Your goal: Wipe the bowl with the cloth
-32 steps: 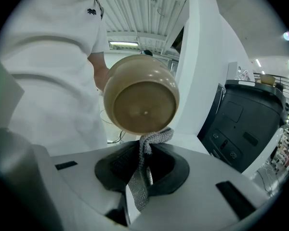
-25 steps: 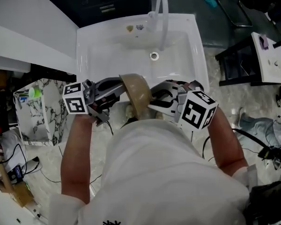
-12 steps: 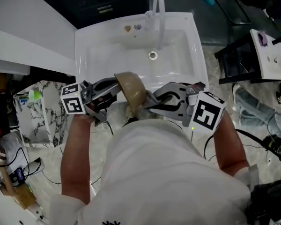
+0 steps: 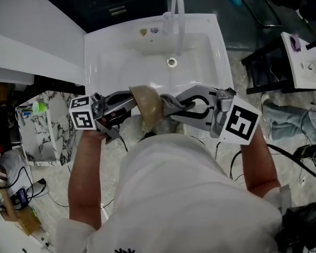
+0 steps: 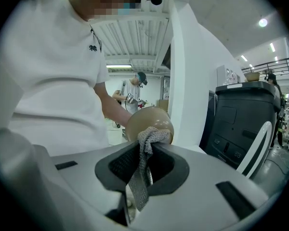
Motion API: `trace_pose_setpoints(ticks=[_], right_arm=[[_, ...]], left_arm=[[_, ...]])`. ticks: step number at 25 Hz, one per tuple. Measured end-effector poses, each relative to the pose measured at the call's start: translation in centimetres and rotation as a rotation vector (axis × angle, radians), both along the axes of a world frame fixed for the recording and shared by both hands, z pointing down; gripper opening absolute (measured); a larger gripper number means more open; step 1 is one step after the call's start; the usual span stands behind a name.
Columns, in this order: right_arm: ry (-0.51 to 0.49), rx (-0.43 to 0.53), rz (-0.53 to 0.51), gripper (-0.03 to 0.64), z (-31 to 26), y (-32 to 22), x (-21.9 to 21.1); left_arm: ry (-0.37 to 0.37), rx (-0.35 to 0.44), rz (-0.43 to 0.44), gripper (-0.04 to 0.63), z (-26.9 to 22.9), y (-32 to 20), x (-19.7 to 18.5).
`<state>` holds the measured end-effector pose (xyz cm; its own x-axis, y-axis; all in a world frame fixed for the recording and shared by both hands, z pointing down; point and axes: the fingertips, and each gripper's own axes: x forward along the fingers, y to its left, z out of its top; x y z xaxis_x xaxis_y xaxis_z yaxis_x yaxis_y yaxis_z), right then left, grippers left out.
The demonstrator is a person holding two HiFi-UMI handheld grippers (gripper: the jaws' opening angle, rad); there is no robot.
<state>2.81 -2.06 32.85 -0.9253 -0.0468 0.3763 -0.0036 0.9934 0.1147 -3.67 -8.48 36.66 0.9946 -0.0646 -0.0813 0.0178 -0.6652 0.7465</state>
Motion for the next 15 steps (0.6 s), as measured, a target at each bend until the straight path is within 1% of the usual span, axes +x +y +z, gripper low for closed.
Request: trace_pose_setpoints(ticks=[4, 7, 9, 12, 15], right_arm=[[-0.021, 0.005, 0.018, 0.046, -0.3, -0.8, 0.0], [-0.038, 0.017, 0.055, 0.046, -0.7, -1.7, 0.0], [-0.033, 0.029, 0.075, 0.046, -0.7, -2.4, 0.0], [-0.037, 0.035, 0.092, 0.046, -0.6, -3.2, 0.0], [-0.019, 0.036, 0.114, 0.046, 0.1, -3.8, -0.1]], left_arm=[[-0.001, -0.010, 0.015, 0.018, 0.4, 0.3, 0.1], [-0.011, -0.004, 0.047, 0.018, 0.6, 1.1, 0.6], [-0.014, 0.000, 0.066, 0.018, 0.6, 1.5, 1.0], [-0.001, 0.001, 0.070, 0.018, 0.3, 1.3, 1.3], [0.011, 0.009, 0.081, 0.018, -0.1, 1.5, 1.6]])
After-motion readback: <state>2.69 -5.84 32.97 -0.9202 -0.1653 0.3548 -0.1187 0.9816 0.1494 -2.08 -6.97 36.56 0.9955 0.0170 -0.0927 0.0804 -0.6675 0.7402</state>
